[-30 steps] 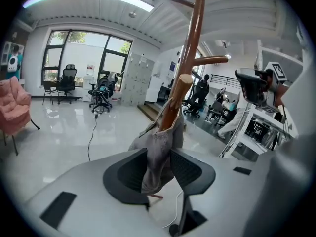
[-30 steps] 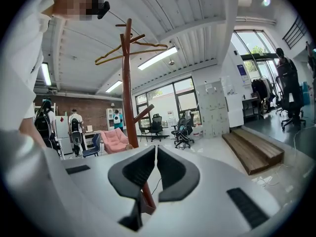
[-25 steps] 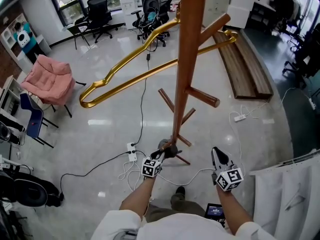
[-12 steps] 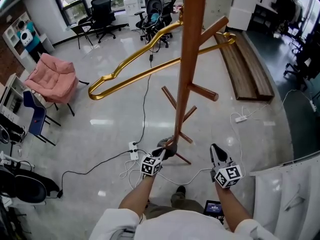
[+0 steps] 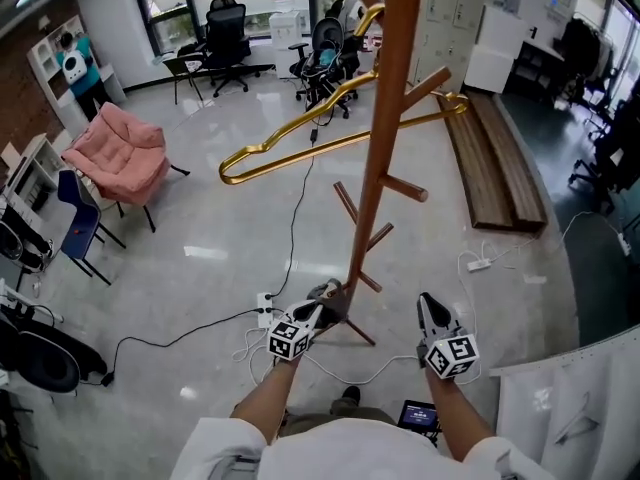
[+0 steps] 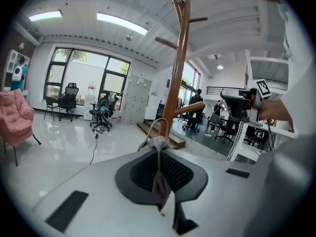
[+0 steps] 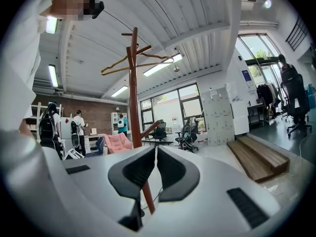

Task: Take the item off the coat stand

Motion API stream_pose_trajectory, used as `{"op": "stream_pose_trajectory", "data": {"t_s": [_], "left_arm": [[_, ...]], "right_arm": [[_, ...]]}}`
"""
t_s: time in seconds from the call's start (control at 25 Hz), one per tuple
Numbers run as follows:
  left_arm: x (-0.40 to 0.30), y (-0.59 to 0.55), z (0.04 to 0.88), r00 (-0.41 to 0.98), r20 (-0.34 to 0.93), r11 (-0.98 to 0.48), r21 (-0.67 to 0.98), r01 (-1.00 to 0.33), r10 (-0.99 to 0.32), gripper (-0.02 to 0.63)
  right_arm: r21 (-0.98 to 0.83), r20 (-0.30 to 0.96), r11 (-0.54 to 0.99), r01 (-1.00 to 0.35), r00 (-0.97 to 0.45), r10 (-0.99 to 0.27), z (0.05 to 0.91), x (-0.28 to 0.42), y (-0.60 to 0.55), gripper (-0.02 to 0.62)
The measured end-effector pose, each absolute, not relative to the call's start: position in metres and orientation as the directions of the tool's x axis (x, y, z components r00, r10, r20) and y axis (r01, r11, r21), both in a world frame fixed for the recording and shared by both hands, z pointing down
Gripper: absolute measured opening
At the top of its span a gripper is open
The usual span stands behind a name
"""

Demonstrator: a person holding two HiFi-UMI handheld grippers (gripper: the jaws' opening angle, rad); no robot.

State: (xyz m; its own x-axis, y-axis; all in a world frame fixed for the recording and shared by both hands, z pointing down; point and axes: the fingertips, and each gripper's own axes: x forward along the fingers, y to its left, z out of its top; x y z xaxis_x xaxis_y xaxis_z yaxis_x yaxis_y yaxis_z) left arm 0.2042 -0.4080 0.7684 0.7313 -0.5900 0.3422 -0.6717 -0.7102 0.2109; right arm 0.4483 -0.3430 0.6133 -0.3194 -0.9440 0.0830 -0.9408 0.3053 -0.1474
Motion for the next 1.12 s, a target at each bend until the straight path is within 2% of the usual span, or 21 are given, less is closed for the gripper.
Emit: {"op": "stream_pose_trajectory", "data": {"t_s": [0.44, 1.12], "left_arm": [[0.168, -0.389, 0.683, 0.722, 0.219, -0.702, 0.174, -0.691, -0.656, 0.025], [0.005, -0.294, 0.524, 0.707, 0.078, -0.702, 0.083, -0.707, -0.703, 0.025]], "right_arm": [[-0.103, 0.037, 0.368, -0.924, -0.373, -0.927, 0.573, 0.427, -0.331, 0.028], [-0.062, -0.046, 0.372, -0.926, -0.369, -0.928, 0.526, 0.317, -0.245, 0.028]]}}
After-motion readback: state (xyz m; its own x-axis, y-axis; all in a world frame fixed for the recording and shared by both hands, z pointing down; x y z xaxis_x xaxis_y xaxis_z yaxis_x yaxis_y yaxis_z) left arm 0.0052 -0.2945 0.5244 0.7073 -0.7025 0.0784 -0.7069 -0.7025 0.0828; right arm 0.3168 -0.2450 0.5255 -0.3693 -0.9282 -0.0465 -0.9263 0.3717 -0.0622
